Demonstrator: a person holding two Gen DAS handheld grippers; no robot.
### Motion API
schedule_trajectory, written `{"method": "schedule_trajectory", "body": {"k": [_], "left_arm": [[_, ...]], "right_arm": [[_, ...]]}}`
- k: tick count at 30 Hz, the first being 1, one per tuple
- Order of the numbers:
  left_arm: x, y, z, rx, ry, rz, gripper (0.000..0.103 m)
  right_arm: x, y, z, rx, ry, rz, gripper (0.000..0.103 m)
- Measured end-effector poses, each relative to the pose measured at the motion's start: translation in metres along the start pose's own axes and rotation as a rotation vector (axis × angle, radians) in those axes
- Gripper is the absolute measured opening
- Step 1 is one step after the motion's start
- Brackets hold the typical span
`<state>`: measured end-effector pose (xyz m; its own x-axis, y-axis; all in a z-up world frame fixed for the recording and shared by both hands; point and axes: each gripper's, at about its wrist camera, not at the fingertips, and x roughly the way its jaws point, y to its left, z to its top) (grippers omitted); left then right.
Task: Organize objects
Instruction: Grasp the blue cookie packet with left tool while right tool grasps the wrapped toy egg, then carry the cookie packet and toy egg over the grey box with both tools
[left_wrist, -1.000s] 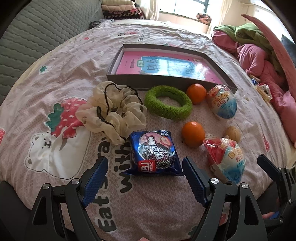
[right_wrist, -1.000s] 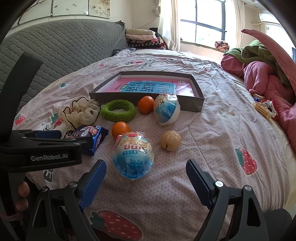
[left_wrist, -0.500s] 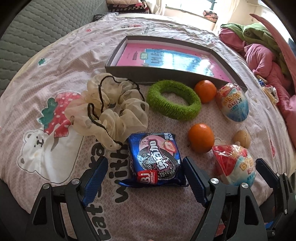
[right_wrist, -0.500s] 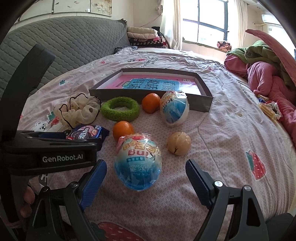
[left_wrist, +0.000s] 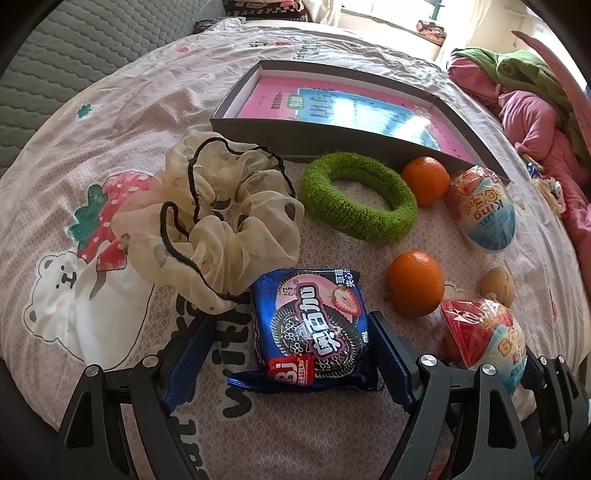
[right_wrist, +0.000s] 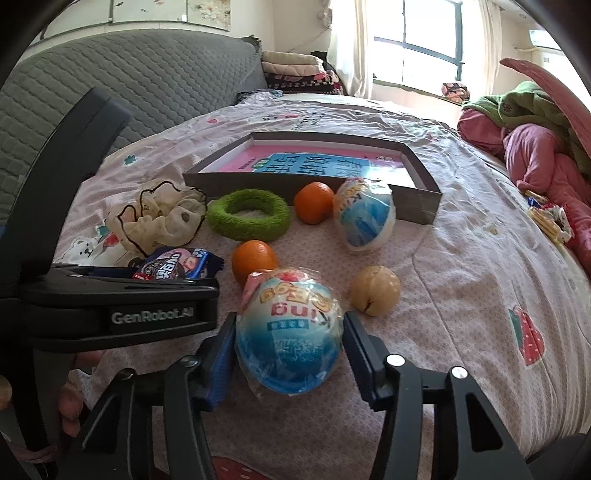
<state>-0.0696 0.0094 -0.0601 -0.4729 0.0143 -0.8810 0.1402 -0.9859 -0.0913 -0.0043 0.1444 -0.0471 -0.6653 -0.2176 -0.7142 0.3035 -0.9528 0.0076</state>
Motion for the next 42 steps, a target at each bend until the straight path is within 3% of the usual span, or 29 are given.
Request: {"method": "schedule_trajectory", "body": {"k": [4,7,8,14,28,42], "left_arm": [[0.000,-0.002,0.000,0.014,-0.012,0.004,0.081],[-0.002,0.000,0.000,0.005,-0.017,-0.015,0.074],[-0.003,-0.001,0.000,0.007,-0.017,-0.024,0.066],[-0.009,-0.003,-0.004,0.015,-0.022,-0.050,0.060],[-0.033,-0.001,-0.024,0.043,-0.054,-0.115,0.060],[-0.065,-0.019,-0.026,0.136,-0.208,-0.117,0.060]], "right_arm": [[-0.001,0.004,-0.001,-0.029,-0.017,-0.003,0.053],[-0.001,0.003,-0.001,-0.029,-0.021,0.009,0.053],[-0.001,0.003,-0.002,-0.030,-0.022,0.010,0.053],[-0.007,0.001,-0.001,-0.033,-0.051,0.012,0.052],[-0.031,-0.016,0.000,-0.001,-0.135,0.000,0.052],[-0.048,-0.033,0.004,0.034,-0.211,-0.013,0.052]]}}
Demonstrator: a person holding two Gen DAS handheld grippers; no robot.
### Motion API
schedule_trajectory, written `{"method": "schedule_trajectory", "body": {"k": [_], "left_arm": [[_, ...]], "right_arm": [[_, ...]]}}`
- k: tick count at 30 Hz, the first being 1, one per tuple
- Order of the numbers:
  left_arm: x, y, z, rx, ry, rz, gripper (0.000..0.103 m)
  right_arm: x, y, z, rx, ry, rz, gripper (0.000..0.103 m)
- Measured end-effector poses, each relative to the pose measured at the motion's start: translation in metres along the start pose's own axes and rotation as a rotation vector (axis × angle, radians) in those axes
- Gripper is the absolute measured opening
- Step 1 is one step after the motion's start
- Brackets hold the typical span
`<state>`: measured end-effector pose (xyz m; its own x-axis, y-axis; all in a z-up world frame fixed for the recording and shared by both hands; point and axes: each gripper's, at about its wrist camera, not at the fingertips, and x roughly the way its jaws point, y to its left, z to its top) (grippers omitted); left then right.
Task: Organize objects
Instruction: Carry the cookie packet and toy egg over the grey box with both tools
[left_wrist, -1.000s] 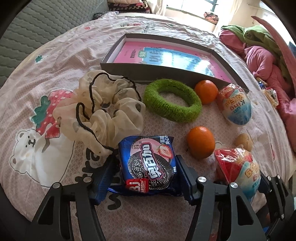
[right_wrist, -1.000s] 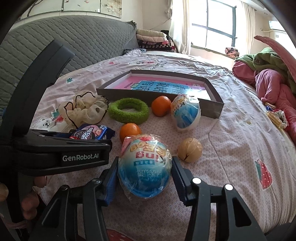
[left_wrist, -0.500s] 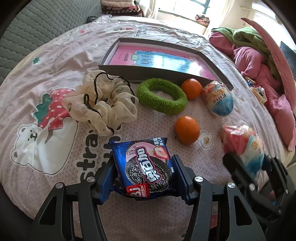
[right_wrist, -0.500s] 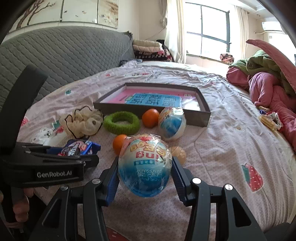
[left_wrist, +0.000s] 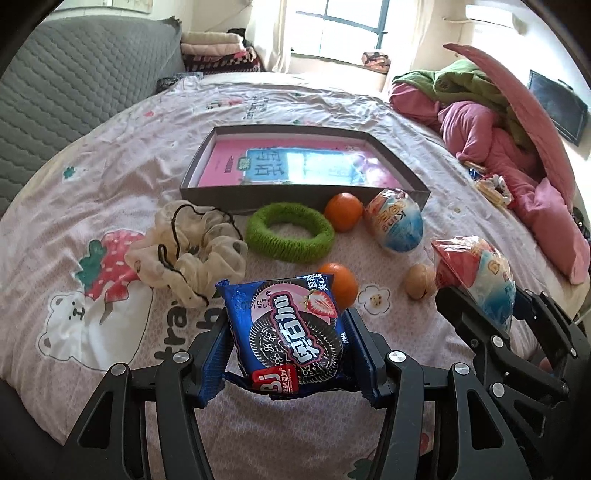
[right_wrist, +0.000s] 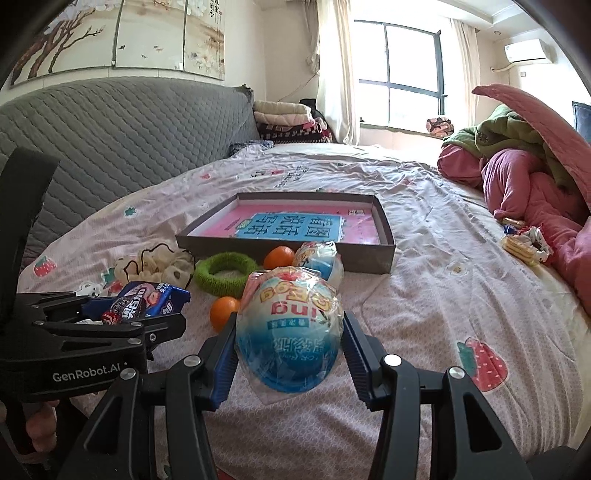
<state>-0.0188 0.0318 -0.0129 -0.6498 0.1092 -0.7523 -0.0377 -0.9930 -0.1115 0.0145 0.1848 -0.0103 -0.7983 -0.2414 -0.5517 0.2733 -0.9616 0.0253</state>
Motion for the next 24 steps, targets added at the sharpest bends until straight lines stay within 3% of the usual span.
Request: {"method": "schedule_trajectory", "body": {"k": [14,24], "left_arm": [[-0.006,0.005,0.018,0.040,-0.156,0.015,0.060],[0.007,0.011,0.038,0.066,-0.198,0.027,0.060]], "right_arm": [[0.004,0.005,0.019,-0.081,-0.068,-0.032,0.052],[0.021,-0.004,0.040,-0.075,-0.078,-0.025,0.052]]}}
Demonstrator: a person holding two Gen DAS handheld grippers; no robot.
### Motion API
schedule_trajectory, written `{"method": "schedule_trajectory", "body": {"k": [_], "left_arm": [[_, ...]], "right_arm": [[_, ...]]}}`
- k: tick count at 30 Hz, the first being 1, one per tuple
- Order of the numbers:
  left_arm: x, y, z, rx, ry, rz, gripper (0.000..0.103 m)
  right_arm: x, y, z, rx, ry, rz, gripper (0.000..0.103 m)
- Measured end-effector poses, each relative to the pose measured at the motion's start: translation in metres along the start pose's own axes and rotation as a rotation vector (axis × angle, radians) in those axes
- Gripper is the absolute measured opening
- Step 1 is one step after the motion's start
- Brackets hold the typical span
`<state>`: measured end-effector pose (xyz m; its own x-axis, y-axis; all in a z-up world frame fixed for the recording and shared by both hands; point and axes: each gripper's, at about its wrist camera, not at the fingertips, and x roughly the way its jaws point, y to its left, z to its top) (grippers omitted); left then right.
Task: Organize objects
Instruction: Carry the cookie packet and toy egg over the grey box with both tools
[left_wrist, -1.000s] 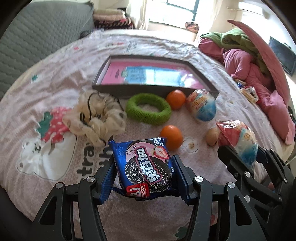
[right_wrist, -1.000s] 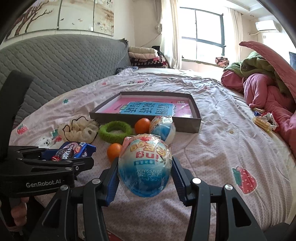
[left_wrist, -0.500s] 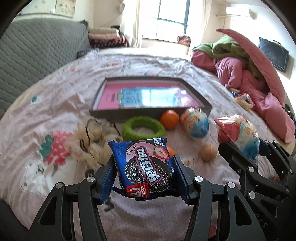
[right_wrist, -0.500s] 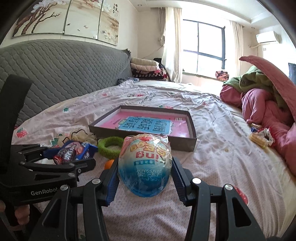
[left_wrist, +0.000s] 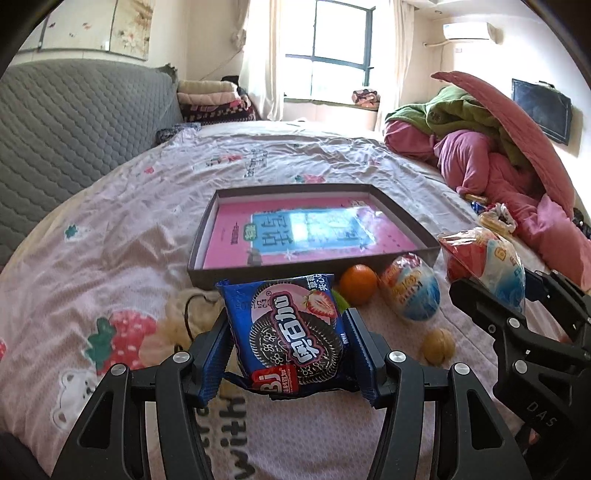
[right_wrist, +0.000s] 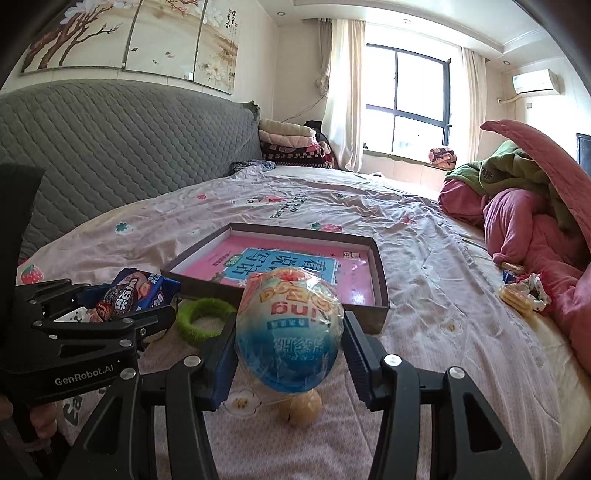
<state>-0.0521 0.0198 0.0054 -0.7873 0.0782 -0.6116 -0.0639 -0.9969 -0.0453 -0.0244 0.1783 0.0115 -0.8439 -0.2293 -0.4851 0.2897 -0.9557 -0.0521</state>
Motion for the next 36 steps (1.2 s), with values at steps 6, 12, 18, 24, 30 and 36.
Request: {"method": "schedule_trajectory", "body": {"k": [6,12,18,24,30,36], "left_arm": [[0.009,-0.004,0.011,0.030,-0.006,-0.011,0.060],[0.016,-0.002,0.020,0.021,0.013,-0.033,0.060],[0.020,-0.001,0.035,0.036,-0.012,-0.031,0.060],[0.028,0.003,0.054,0.019,-0.009,-0.053,0.061],[0.041,0.012,0.063,0.001,0.003,-0.059,0.061],[0.052,0.026,0.077,-0.019,0.003,-0.061,0.061]], "right_arm": [[0.008,-0.002,0.008,-0.008,-0.008,0.005,0.052],[0.013,-0.004,0.014,-0.006,-0.017,0.009,0.052],[0.015,-0.008,0.023,-0.007,-0.039,0.001,0.052],[0.024,-0.016,0.037,0.019,-0.065,-0.002,0.053],[0.036,-0.024,0.047,0.034,-0.075,-0.025,0.053],[0.045,-0.027,0.055,0.023,-0.080,-0.034,0.053]]}}
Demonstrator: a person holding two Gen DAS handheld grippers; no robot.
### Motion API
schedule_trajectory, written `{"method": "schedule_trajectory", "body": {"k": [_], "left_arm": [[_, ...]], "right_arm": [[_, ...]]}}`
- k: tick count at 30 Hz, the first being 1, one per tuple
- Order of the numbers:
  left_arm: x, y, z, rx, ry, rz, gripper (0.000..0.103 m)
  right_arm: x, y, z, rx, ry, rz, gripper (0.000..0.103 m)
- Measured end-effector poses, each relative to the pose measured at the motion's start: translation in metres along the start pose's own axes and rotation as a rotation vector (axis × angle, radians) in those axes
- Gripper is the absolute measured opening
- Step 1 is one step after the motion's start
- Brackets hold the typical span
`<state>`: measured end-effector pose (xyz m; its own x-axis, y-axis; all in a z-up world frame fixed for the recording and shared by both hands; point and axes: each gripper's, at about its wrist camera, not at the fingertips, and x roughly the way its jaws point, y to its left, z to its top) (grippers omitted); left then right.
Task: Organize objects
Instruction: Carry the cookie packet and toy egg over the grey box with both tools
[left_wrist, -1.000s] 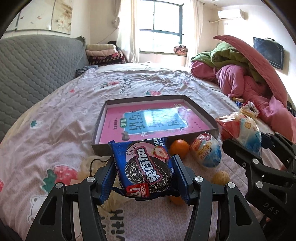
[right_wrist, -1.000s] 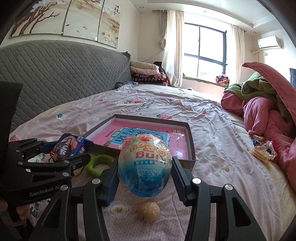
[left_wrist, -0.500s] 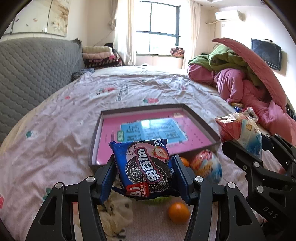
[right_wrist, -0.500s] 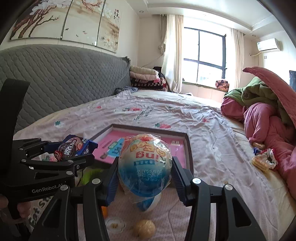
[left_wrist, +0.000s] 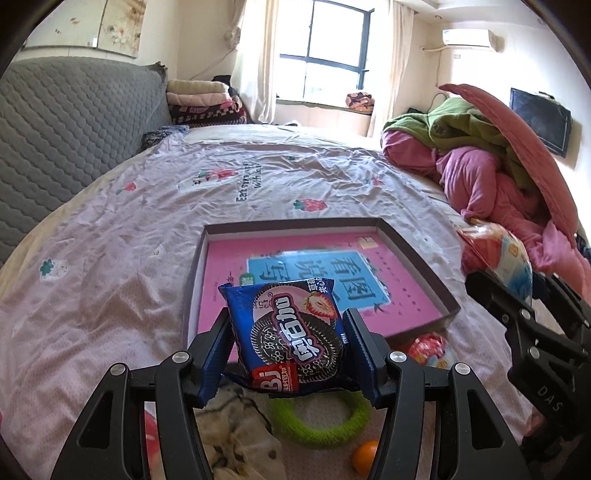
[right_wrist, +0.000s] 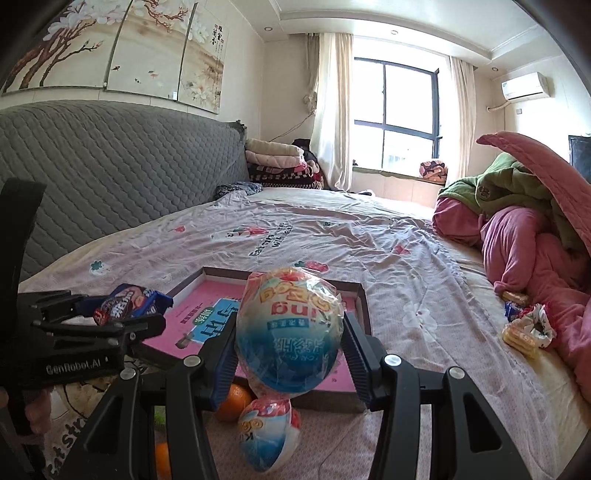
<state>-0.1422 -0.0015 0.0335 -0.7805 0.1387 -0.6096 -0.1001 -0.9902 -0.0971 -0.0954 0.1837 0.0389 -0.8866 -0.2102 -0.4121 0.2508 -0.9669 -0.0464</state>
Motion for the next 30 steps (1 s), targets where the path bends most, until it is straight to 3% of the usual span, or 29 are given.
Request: {"method": "schedule_trajectory", "body": {"k": [7,17,25,30], "left_arm": [[0.007,0.020,0.027,-0.019,-0.019,-0.015,0.061],[0.044,0.054,0.044,-0.058,0.030,-0.001,0.061],[0.077,0.060,0.041,-0.073,0.131,-0.040,0.061],[0.093,0.064,0.034,-0.093,0.196,-0.060,0.061]], "right_arm": [[0.015,-0.004,0.012,-0.013,-0.011,-0.003,0.053],[0.052,-0.016,0.019,-0.012,0.029,0.008,0.053],[0.075,-0.024,0.014,-0.021,0.078,0.008,0.053],[0.094,-0.030,0.003,-0.005,0.152,0.022,0.053]]}}
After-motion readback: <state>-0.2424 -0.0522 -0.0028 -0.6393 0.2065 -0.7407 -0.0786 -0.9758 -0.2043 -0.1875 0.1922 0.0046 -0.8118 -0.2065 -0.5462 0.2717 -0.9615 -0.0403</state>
